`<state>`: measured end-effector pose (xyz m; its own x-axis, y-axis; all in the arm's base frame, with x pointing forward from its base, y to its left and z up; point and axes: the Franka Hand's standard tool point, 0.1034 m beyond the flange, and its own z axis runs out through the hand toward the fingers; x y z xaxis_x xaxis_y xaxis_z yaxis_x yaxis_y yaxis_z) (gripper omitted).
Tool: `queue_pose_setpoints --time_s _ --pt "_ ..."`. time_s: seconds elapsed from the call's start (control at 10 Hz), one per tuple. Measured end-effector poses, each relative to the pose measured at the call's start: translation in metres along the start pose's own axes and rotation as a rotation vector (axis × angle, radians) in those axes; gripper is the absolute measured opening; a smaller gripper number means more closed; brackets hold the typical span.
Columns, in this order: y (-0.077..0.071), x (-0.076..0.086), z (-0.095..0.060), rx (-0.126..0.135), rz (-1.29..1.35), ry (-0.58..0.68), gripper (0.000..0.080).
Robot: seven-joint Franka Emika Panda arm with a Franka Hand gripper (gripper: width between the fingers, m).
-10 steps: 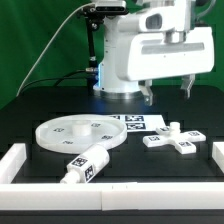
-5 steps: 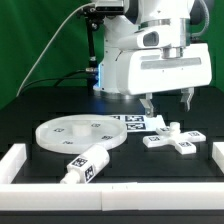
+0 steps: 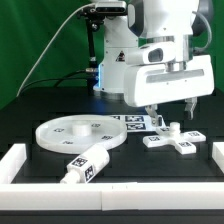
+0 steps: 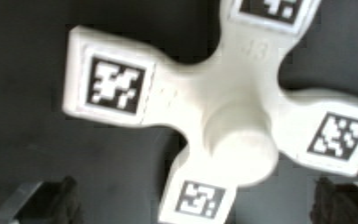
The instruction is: Assemble round table
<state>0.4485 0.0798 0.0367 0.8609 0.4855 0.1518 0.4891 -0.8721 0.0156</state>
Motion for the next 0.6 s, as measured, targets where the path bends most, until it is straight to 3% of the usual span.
queue_pose_setpoints --time_s 0.2,0.4,0.5,0.6 --pt "-0.0101 -0.0037 0.0122 0.009 -0.012 -0.002 0.0650" --pt "-0.0108 -0.0048 0.0141 0.011 -0.015 -0.006 0.0650" --pt "-0.0109 -0.0049 0.0142 0.011 -0.015 -0.006 0.0550" --pt "-0.0109 -0.0049 0.0142 0.011 -0.015 -0.006 0.0374"
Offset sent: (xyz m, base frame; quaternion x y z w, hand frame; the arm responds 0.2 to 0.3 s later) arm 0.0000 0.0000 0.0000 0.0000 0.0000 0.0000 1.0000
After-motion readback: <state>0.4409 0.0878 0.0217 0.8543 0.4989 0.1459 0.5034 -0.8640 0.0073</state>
